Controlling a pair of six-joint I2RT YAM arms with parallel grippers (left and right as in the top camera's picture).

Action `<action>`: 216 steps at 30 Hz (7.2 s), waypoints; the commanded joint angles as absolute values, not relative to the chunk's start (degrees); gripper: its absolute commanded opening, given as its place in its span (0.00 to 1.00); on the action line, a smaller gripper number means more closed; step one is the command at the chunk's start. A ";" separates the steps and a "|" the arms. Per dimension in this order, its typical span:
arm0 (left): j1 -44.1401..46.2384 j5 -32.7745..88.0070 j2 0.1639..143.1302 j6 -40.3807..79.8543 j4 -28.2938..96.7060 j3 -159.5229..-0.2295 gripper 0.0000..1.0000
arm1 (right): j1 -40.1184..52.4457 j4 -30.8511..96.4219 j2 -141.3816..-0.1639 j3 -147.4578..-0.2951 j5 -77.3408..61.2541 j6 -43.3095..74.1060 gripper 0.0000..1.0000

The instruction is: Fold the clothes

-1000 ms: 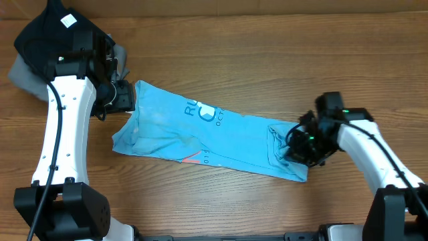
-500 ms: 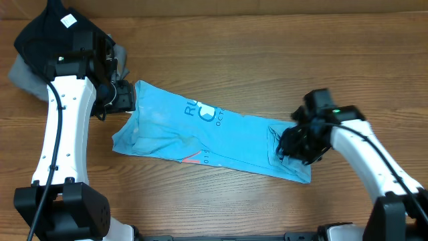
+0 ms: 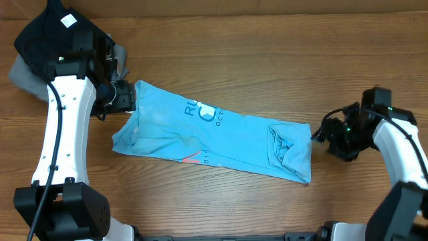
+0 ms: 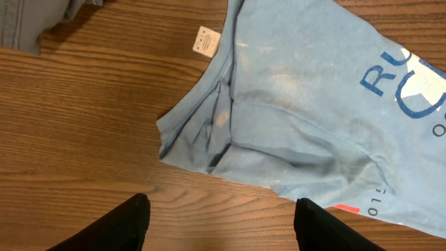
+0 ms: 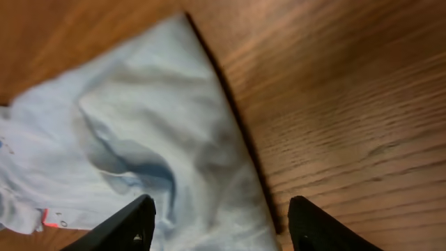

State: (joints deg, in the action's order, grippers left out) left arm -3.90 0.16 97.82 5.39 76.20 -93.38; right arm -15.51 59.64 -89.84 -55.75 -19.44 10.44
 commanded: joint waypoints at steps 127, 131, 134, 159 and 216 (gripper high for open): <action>-4.05 14.35 98.72 2.04 71.94 -86.94 0.95 | 32.62 37.87 -90.43 -58.02 -18.72 31.20 0.10; -3.79 19.27 99.22 1.65 66.00 -80.73 0.98 | 31.33 39.62 -84.47 -59.27 -15.59 31.29 0.10; -3.29 21.52 99.37 1.65 60.27 -75.61 0.99 | 29.85 40.80 -81.01 -59.33 -15.05 31.48 0.23; 5.63 17.21 110.76 0.58 41.12 -61.43 0.04 | 25.85 50.22 -76.34 -59.33 -13.26 31.05 0.43; 32.08 -0.78 113.58 13.28 77.10 -105.03 0.56 | 3.77 58.08 -76.29 -59.33 -11.68 23.51 0.49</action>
